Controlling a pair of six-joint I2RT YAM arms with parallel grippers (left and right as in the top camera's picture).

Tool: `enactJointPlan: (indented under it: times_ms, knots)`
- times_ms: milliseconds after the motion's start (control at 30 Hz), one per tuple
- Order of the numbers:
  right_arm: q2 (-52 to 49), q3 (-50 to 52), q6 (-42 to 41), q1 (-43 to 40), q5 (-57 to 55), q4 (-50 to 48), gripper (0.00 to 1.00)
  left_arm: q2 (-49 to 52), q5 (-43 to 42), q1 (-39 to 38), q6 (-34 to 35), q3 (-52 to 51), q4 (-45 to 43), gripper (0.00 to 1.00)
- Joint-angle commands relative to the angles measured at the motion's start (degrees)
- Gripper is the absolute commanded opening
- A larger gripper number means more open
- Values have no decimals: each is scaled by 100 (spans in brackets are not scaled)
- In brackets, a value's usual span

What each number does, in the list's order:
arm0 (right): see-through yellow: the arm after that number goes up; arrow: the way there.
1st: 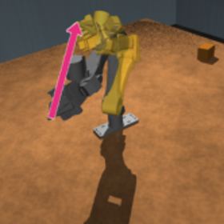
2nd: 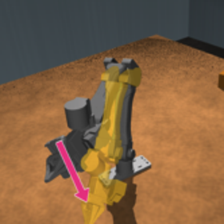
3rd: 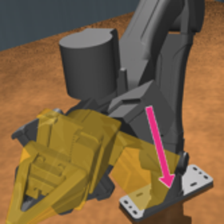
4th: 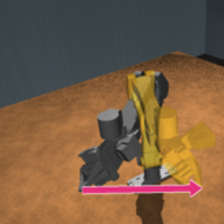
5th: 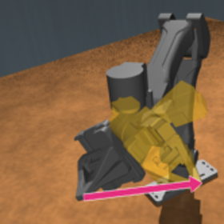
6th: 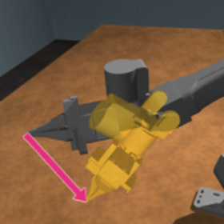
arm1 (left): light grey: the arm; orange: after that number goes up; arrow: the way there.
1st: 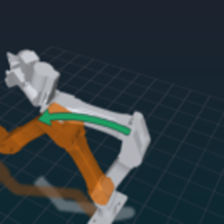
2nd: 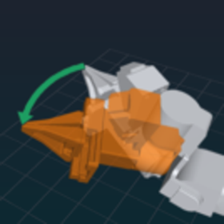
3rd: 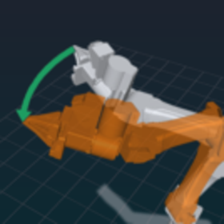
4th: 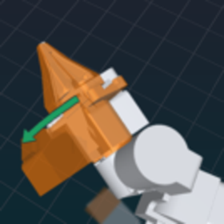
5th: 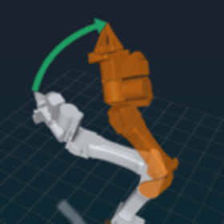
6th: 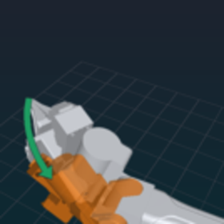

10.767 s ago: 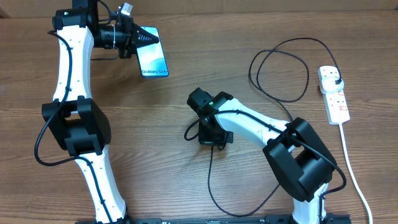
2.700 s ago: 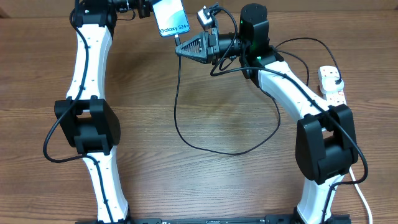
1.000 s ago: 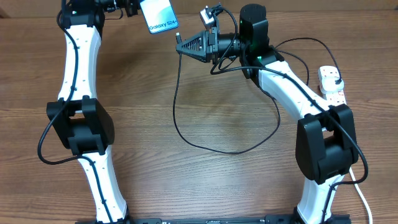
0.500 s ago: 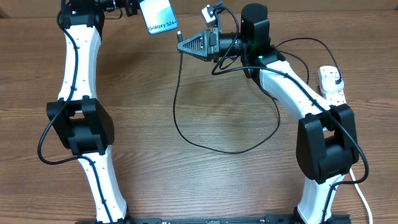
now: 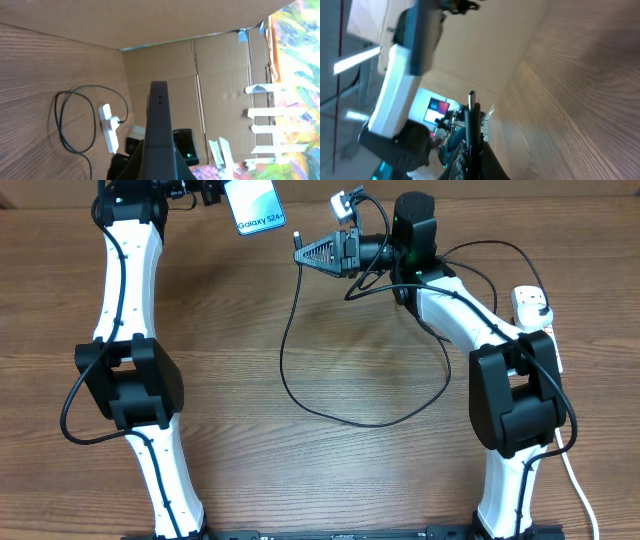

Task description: Plug charger to phone and switch on socket

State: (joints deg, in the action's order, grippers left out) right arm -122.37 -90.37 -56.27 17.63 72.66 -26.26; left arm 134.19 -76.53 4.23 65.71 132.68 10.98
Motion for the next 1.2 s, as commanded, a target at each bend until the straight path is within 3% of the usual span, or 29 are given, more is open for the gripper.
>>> enactJointPlan:
  times_ms: [0, 333, 633, 1167]
  knots:
    - [39, -33, 39, 9, 295, -186, 4, -7, -170, -11, 74, 35, -83, 4]
    - [39, -33, 9, 116, 409, -271, 4, -7, -72, -96, 168, 35, -254, 4]
    - [39, -33, -573, 133, 417, -1062, 4, -7, 262, -319, 435, 35, -1003, 4]
    - [39, -33, -1093, 61, 330, -1659, 4, -7, 219, -354, 520, 35, -1287, 4]
